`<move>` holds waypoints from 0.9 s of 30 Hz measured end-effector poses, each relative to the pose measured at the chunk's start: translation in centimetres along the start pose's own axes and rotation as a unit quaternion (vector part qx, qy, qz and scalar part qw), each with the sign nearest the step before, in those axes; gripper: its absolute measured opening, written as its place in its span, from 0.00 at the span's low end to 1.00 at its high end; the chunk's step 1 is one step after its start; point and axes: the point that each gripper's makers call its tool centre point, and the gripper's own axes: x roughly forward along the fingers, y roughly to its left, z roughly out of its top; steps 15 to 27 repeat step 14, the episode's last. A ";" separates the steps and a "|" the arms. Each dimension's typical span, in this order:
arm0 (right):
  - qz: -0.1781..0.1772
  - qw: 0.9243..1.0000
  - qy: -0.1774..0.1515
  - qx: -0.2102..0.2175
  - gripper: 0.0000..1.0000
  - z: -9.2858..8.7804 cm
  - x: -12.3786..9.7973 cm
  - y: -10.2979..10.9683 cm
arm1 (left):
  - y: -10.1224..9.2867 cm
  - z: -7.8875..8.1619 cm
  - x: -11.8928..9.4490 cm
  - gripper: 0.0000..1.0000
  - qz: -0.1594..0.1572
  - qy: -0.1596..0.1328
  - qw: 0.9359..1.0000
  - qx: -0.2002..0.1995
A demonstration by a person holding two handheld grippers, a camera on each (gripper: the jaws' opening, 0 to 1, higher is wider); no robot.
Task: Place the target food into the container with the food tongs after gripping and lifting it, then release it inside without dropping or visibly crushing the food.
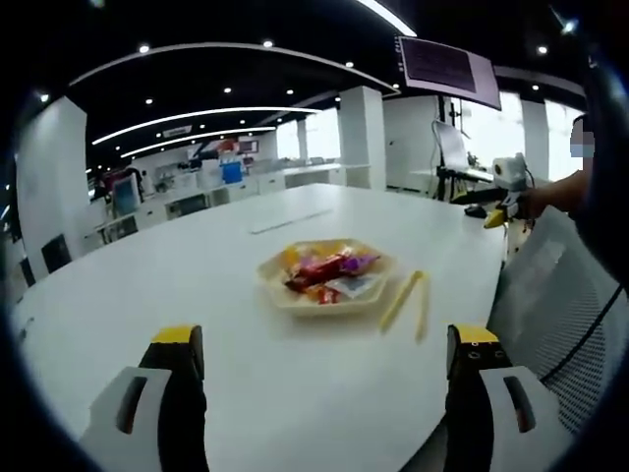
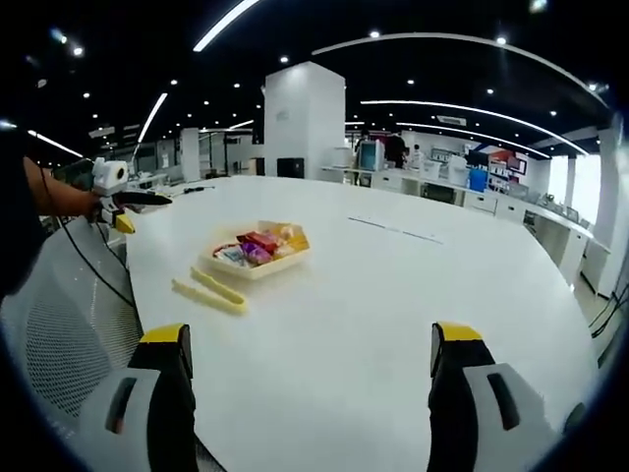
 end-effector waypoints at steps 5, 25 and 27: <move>0.002 1.000 -0.007 -0.006 1.00 0.6 0.1 0.0 | 0.1 0.5 0.1 1.00 0.003 -0.008 1.000 0.002; 0.005 1.000 -0.001 0.000 1.00 0.2 0.3 0.2 | -0.2 0.7 0.3 1.00 -0.001 -0.009 1.000 0.003; 0.005 1.000 -0.001 0.000 1.00 0.2 0.3 0.2 | -0.2 0.7 0.3 1.00 -0.001 -0.009 1.000 0.003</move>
